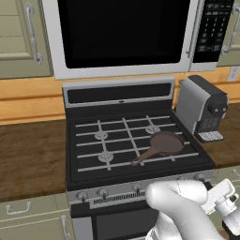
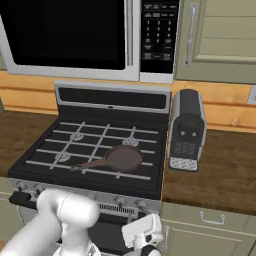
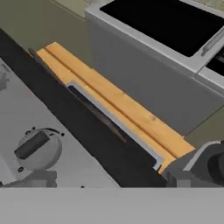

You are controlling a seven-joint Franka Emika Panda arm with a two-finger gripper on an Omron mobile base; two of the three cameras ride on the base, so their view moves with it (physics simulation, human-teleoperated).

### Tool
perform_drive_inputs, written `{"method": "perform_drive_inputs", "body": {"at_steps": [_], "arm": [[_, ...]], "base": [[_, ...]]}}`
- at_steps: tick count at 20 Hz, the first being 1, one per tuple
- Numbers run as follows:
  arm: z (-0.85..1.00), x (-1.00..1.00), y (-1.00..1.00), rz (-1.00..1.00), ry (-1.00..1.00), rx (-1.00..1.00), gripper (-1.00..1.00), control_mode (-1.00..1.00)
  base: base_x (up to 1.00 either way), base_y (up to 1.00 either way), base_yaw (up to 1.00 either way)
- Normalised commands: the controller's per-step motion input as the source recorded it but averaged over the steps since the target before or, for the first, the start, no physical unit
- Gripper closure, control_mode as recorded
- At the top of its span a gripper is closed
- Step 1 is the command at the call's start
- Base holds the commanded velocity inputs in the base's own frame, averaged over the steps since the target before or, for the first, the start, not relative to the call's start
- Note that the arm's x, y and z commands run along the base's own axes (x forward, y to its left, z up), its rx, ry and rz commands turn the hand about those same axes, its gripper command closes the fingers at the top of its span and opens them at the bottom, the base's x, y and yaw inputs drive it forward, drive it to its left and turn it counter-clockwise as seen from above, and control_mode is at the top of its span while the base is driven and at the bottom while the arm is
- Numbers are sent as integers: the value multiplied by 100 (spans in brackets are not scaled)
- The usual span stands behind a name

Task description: Turn off the front right burner of the stove.

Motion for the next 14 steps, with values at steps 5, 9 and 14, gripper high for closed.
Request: {"method": "perform_drive_inputs", "body": {"at_steps": [5,9,14], "arm": [[-48,20,-9,6,-9,-13,-100,-100],[-30,58,0,0,-5,-6,-100,-100],[-4,48,-4,0,-1,0,-100,-100]], "base": [[0,0,0],[0,0,0],[0,0,0]]}}
